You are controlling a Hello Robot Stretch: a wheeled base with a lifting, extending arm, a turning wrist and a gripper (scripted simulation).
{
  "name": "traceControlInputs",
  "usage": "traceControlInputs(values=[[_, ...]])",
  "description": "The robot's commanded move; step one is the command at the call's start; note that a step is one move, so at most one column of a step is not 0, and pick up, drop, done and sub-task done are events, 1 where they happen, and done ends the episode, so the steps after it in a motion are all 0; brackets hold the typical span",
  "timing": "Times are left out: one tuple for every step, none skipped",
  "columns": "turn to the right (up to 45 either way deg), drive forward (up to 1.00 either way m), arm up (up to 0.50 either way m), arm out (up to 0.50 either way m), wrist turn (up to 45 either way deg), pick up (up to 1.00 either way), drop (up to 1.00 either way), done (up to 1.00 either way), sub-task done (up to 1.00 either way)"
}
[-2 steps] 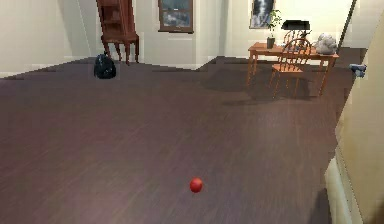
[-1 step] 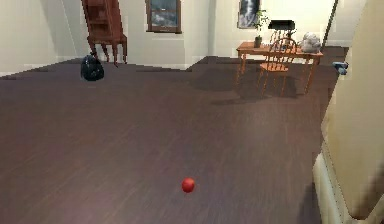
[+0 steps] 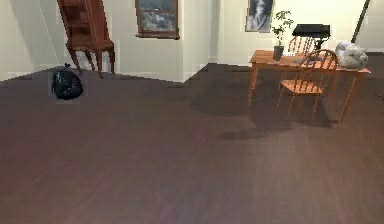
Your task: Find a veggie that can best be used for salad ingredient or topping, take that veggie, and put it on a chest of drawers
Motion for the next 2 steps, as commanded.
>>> traceControlInputs(values=[[0.0, 1.00, 0.00, 0.00, 0.0, 0.00, 0.00, 0.00, 0.00], [0.0, 1.00, 0.00, 0.00, 0.0, 0.00, 0.00, 0.00, 0.00]])
